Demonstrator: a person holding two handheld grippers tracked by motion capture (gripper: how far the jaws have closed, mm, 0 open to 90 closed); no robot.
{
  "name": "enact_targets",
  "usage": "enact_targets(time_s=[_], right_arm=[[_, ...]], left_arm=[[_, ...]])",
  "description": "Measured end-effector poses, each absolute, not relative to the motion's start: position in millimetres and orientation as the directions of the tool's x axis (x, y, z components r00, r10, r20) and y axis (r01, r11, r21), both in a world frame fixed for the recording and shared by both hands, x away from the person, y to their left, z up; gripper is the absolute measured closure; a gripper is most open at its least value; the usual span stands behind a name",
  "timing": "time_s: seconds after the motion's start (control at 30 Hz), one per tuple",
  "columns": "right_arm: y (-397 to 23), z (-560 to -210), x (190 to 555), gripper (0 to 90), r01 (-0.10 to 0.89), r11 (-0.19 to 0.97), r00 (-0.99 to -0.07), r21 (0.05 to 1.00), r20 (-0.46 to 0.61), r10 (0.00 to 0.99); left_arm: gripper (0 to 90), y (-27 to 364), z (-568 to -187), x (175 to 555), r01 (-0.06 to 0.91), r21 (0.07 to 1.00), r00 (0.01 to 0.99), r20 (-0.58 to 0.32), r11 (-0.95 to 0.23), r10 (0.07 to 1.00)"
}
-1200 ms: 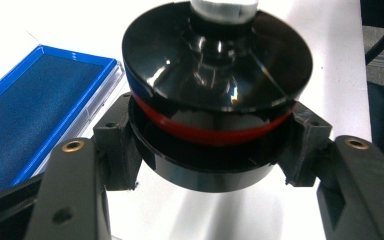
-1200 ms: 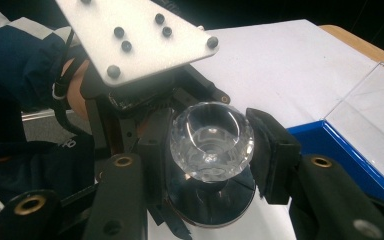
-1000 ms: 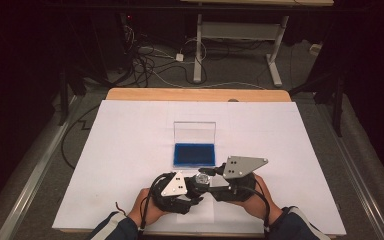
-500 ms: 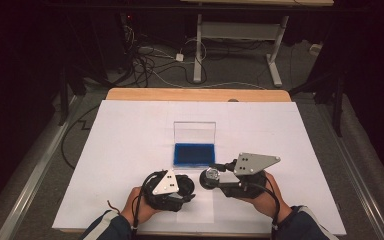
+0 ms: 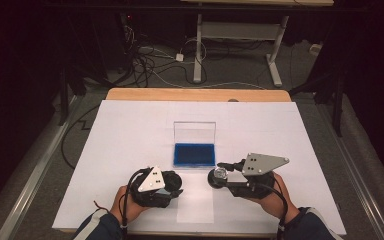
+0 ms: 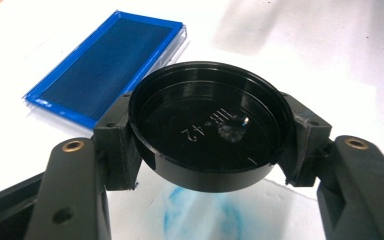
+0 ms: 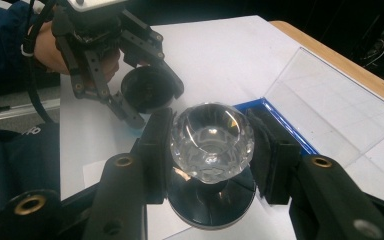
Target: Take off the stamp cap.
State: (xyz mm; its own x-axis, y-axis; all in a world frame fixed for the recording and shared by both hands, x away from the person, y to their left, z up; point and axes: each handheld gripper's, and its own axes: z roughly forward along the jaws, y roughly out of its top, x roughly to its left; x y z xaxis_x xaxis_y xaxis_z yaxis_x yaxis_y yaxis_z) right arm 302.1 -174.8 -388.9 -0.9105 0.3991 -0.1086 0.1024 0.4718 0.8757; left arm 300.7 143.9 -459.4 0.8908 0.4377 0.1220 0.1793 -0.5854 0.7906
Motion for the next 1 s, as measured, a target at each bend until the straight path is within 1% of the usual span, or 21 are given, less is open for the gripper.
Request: enact_targets(time_s=[1.0], right_arm=[[-184.2, -388.5, 310.3, 56.7, 0.112, 0.478, -0.904, 0.871, -0.110, 0.412]], left_arm=[[35.9, 194.7, -460.1, 292.4, 0.238, 0.814, 0.832, 0.111, -0.530, 0.544]])
